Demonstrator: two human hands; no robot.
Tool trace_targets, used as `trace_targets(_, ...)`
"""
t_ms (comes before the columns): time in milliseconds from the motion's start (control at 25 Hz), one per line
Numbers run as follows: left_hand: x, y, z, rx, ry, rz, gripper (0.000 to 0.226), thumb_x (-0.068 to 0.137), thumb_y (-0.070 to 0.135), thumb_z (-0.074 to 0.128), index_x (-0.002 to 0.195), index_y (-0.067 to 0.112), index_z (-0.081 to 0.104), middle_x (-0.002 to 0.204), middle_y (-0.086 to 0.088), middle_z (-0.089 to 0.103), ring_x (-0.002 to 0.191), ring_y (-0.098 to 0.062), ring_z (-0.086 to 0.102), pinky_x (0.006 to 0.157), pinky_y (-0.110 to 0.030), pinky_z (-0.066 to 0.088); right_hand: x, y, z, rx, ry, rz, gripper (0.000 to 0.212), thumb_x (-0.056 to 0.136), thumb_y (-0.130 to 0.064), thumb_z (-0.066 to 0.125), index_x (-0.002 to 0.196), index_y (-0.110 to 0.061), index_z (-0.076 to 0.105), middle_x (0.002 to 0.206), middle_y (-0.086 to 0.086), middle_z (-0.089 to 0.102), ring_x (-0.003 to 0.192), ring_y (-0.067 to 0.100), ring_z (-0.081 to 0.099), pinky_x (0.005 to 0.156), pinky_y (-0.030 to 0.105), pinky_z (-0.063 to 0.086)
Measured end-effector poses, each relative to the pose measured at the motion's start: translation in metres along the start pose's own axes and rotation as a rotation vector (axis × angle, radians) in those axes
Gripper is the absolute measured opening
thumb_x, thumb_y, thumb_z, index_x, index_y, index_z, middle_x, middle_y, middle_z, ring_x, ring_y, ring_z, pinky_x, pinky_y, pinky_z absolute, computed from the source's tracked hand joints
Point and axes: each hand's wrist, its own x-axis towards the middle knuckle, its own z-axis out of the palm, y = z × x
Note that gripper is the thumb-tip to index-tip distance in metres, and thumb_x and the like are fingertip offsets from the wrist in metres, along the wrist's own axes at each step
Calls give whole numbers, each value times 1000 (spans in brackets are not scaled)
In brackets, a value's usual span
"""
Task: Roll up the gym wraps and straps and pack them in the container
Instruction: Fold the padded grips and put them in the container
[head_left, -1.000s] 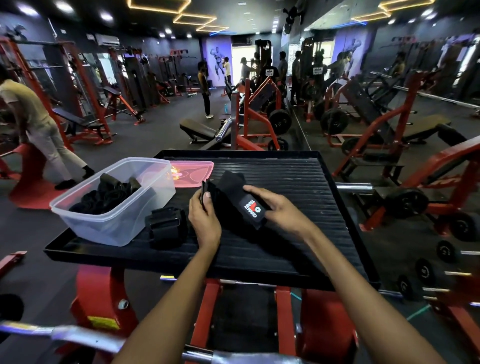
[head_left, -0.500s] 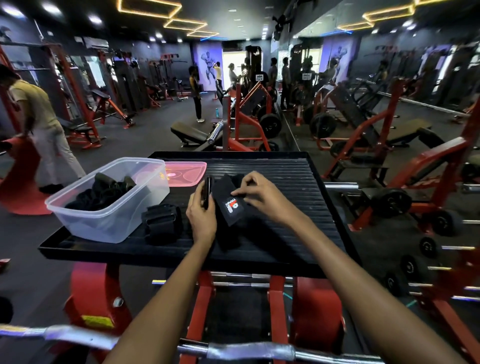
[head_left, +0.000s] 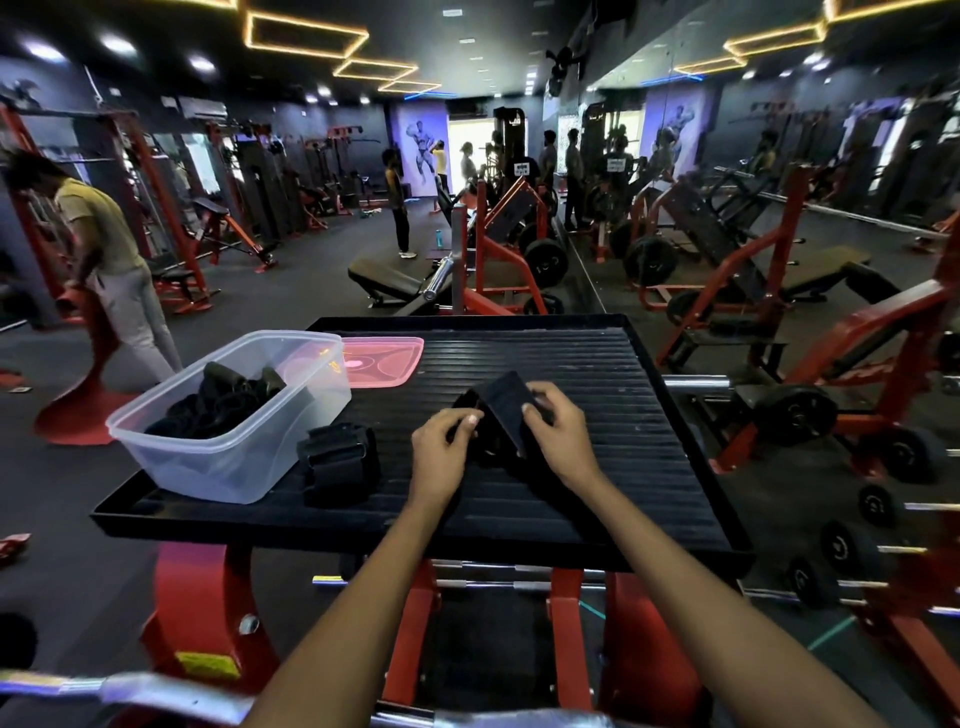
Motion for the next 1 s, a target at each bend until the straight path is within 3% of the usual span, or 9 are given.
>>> trace_targets(120,0,1,4,78,-119,41,7,85,9,65,90,10,69,91,3,65,82,-3,60,82,-28,51,-1,11,-2,-21,13,24,16,92,-5,52,103,-15,58,95,-4,65,86,1,60,76,12,45)
trace_targets(240,0,-1,8,212,-295,92,42,72,10,77,110,9,60,109,1,50,103,-10,50,93,-15,38,3,17,2,47,38,119,12,94,-6,47,103,-12,54,99,4,64,92,13,60,80,22,44)
trace_targets(360,1,-4,12,286,-364,83,67,64,11,82,121,9,47,122,-2,37,114,-12,42,105,-21,32,4,18,4,41,2,159,12,95,-7,45,102,-14,52,94,-2,62,87,9,59,78,23,44)
trace_targets(480,1,-5,14,195,-269,25,61,61,5,83,111,8,47,115,2,37,106,-16,47,97,-29,45,4,14,0,157,-18,202,14,96,-2,42,104,-7,52,84,-4,61,69,-6,60,66,11,46)
trace_targets(600,2,-5,10,102,-152,-68,49,63,1,81,101,7,51,108,1,44,97,-15,52,89,-31,52,2,12,0,191,-37,207,12,95,-1,43,103,-5,53,84,-2,61,71,1,60,62,9,46)
trace_targets(720,-1,1,11,113,-118,-75,46,68,4,77,109,7,55,111,-2,51,98,-14,56,92,-27,51,0,13,0,165,35,171,12,95,-2,45,98,-10,53,82,0,62,67,-1,61,61,11,47)
trace_targets(840,-2,4,11,149,-71,-44,45,75,3,70,117,6,57,115,-6,60,102,-15,60,93,-28,50,-1,16,-4,77,26,143,14,94,-6,50,100,-17,58,88,-1,66,78,8,63,69,15,47)
trace_targets(1000,-2,3,6,118,9,-25,27,76,1,68,102,7,62,106,-4,64,95,-17,63,90,-33,51,-7,16,-2,-102,-52,45,20,93,-11,53,111,-15,62,103,-6,66,97,2,60,75,-1,39)
